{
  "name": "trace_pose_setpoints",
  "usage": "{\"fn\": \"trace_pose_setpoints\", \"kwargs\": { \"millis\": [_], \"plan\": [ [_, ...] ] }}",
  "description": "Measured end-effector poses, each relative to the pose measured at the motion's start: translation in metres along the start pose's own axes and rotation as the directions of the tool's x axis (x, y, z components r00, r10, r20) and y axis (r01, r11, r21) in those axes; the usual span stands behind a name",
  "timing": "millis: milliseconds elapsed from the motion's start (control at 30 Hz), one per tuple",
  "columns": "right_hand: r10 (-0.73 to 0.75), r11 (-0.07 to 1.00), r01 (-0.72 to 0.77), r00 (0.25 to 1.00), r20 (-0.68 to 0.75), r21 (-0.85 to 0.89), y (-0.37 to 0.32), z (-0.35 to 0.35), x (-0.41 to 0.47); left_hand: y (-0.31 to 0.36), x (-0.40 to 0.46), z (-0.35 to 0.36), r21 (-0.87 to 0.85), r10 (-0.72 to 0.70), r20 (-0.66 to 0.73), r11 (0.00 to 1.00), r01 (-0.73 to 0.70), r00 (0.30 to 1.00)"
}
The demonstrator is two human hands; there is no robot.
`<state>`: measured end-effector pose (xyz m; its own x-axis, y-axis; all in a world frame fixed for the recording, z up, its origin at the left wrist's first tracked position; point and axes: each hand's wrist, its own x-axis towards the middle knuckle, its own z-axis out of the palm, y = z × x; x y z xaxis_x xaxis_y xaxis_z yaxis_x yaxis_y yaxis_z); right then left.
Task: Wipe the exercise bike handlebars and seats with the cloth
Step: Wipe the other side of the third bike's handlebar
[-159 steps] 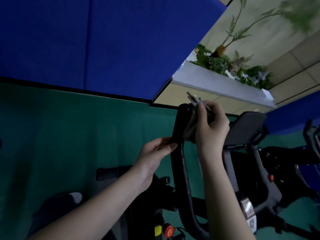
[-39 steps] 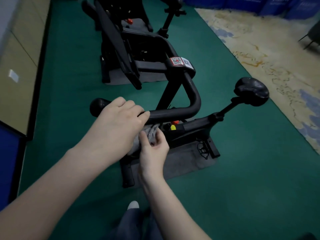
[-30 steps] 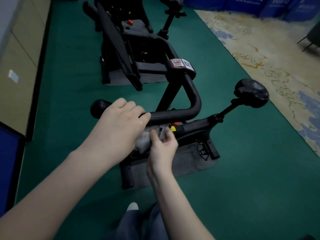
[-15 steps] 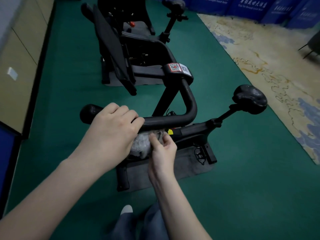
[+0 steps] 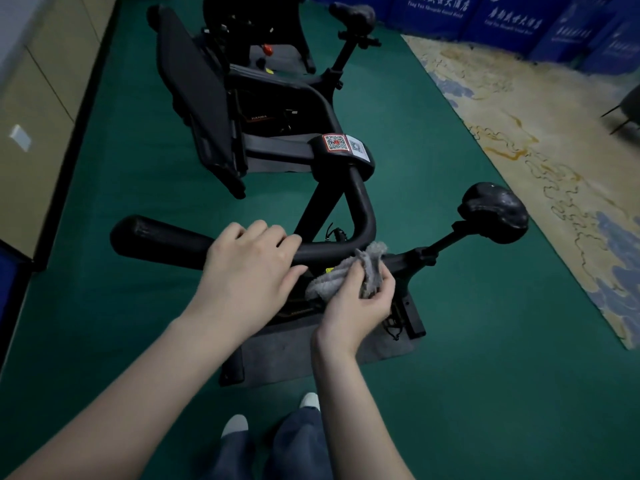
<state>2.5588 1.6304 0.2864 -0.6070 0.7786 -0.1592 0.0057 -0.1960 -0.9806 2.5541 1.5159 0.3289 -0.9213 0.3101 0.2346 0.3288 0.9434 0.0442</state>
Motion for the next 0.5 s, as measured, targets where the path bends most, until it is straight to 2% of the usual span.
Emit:
{"fn": "trace_pose_setpoints", "kwargs": {
  "millis": [167, 367, 500],
  "plan": [
    [-0.028, 0.999, 0.03, 0.998, 0.047, -0.04, -0.005, 0.005, 0.04, 0.001, -0.001, 0.009, -0.004, -0.035, -0.046, 0.999, 0.035, 0.998],
    [-0.266, 0.937, 0.302, 0.943, 0.201, -0.176, -0.007, -0.009, 0.043, 0.003, -0.002, 0.012, -0.009, -0.066, -0.081, 0.998, 0.065, 0.995],
    [-0.254, 0.915, 0.333, 0.914, 0.317, -0.226, -0.014, -0.002, 0.084, 0.01, 0.003, 0.013, -0.089, -0.122, -0.076, 0.989, 0.115, 0.99]
  ]
}}
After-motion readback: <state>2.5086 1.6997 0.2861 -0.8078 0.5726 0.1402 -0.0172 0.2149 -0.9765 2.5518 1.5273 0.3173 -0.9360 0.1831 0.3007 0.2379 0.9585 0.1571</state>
